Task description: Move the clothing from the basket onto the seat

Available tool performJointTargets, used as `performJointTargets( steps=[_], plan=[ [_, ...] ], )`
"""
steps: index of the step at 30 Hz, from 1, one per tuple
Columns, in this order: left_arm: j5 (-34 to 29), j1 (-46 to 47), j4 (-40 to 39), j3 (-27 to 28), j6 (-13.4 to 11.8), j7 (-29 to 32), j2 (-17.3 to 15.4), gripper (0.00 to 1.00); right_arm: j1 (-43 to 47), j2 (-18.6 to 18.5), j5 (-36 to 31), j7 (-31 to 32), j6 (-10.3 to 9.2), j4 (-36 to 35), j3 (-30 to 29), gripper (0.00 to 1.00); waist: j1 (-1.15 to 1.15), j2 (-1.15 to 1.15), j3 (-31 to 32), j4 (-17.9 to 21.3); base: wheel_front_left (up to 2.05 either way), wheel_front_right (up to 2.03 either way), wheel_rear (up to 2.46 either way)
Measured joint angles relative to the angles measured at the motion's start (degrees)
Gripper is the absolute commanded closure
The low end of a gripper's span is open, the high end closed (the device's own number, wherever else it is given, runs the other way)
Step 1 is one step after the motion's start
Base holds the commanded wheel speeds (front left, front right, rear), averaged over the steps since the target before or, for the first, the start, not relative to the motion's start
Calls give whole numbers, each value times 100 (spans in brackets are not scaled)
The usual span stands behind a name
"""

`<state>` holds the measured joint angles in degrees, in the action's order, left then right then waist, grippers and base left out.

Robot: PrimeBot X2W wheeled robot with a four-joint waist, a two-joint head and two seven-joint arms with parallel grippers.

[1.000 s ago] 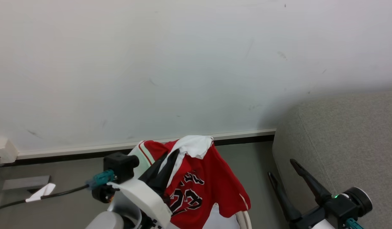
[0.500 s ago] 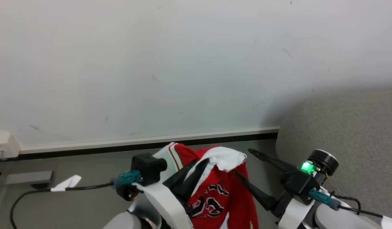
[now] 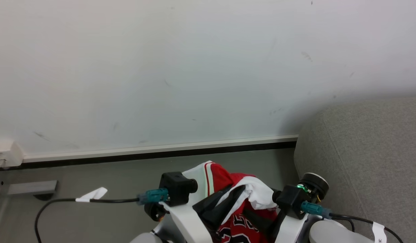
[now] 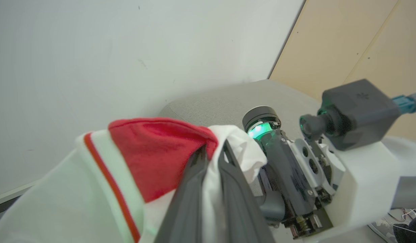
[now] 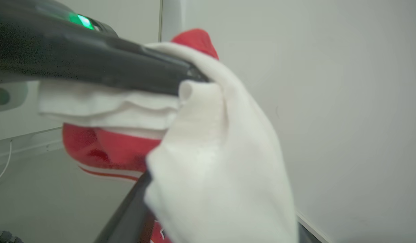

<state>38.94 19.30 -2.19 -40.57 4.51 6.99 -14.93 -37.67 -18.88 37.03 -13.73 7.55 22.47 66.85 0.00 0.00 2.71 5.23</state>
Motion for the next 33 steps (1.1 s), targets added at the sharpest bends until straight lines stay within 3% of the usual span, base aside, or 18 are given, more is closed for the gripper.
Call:
performJointTargets(
  steps=[4, 5, 6, 7, 8, 14, 21, 33],
  plan=[
    [-2, 1, 64, -18, 5, -52, -7, 100, 23, 118, 617, -52, 0, 31, -25, 100, 0, 0, -8, 27, 0, 0, 0],
    [-13, 2, 91, -10, -1, -86, -11, 89, 25, 122, 726, -70, 0, 45, -80, 100, 0, 0, -13, 38, 0, 0, 0],
    [-24, 3, 129, 2, -3, -122, -19, 67, 29, 120, 842, -94, 0, 54, -143, 100, 0, 0, -18, 52, 0, 0, 0],
    [-58, 4, 171, 16, -10, -164, -29, 37, 34, 116, 938, -98, 0, 65, -214, 100, 0, 0, -25, 71, 0, 0, 0],
    [-74, 2, 210, 32, -37, -208, -33, 0, 37, 111, 1003, -99, 0, 67, -269, 100, 0, 0, -33, 92, 0, 0, 0],
    [-216, -15, 449, 38, -109, -437, -26, 0, 315, 37, 1367, -124, 0, -47, -1094, 100, 0, 0, -90, 259, 0, 0, 0],
    [-354, -63, 636, -16, -187, -795, 81, 0, 691, -180, 1301, -131, 0, -247, -2075, 100, 0, 0, -160, 586, 0, 0, 0],
    [-662, -2, 1074, -218, -164, -1326, 315, 0, 992, -298, 1048, -131, 0, -485, -2742, 100, 0, 0, -334, 1317, 0, 0, 0]
  ],
)
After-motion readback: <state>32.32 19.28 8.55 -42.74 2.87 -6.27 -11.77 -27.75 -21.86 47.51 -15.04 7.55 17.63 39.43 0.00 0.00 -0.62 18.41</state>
